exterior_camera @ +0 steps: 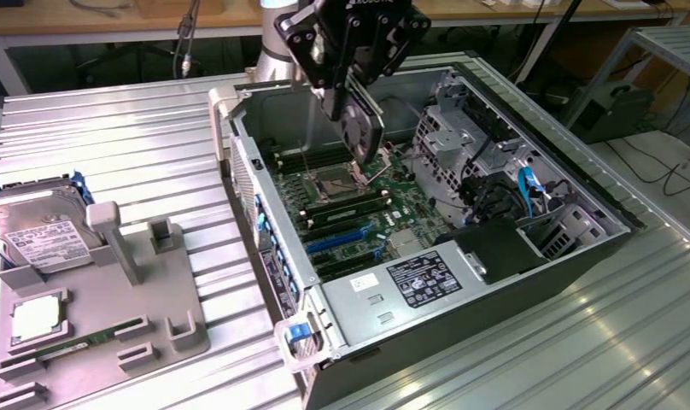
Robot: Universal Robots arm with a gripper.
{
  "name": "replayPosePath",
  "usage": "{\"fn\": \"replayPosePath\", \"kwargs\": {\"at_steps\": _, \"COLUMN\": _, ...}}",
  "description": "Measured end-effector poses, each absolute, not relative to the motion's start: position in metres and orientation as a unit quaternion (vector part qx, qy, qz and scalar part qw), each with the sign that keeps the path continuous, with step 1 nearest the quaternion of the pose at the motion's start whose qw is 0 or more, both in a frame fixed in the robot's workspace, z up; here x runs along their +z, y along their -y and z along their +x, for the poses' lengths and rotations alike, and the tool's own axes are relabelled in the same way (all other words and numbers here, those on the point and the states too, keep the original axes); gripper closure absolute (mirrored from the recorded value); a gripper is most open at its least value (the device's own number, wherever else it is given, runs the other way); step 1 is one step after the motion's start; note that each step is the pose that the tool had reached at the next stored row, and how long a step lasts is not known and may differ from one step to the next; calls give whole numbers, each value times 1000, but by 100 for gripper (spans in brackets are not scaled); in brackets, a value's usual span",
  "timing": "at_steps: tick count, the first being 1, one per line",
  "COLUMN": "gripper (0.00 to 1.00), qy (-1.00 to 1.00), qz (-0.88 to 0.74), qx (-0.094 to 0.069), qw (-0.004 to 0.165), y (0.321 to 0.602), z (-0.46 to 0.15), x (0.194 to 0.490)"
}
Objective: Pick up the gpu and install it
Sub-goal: 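Pick up the gpu and move the gpu toward the slot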
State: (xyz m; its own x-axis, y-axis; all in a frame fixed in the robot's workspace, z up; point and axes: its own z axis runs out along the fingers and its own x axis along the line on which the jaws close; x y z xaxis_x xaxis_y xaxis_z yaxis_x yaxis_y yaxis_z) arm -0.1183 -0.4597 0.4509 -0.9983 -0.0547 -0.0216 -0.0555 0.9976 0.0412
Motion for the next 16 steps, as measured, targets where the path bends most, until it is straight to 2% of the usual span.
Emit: {"fn": "replayPosePath", "kwargs": {"at_steps": 16, "gripper": 72, "qy": -999, "qz": -28, "qx": 21, "qw": 10, "y": 460, "z": -81, "x": 451}}
